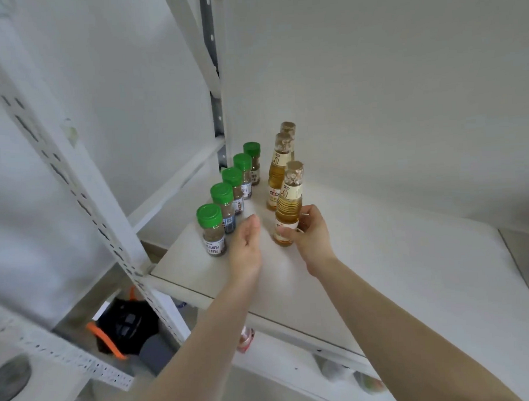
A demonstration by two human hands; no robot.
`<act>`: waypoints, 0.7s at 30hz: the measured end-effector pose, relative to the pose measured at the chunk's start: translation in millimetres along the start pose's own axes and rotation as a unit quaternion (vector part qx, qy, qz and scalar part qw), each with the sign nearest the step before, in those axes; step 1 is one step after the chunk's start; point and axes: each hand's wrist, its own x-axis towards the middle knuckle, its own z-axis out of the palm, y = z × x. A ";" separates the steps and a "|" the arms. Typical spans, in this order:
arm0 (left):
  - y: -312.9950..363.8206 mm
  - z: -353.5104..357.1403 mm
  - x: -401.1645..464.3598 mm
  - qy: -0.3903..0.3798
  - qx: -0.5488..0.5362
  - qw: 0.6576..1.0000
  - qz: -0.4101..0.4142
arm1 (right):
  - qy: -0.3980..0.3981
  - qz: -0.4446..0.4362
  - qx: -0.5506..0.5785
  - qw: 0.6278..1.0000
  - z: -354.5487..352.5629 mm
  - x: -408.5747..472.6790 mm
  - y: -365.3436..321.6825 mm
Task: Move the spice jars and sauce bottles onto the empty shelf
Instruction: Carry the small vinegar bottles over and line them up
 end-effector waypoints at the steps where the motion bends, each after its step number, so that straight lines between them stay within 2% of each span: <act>1: 1.4 -2.7 -11.5 0.002 -0.026 1.000 -0.004 | 0.003 -0.005 -0.005 1.000 5.1 2.9 0.4; 4: 22.7 -5.9 -37.2 -0.008 -0.013 0.999 0.042 | 0.009 -0.021 -0.012 1.000 16.4 8.5 0.6; 9: 86.9 0.2 -10.1 -0.030 0.091 0.971 0.219 | 0.030 -0.026 -0.040 0.998 27.5 10.6 1.9; 13: 118.3 10.6 21.6 -0.062 0.211 0.948 0.231 | 0.058 0.004 -0.129 0.990 33.4 12.1 -2.5; 15: 118.3 12.6 33.1 -0.071 0.255 0.934 0.239 | 0.065 0.013 -0.122 0.990 36.1 13.1 -2.2; 21: 118.7 11.7 56.9 -0.066 0.245 0.939 0.232 | 0.067 0.019 -0.091 0.993 38.1 22.8 0.6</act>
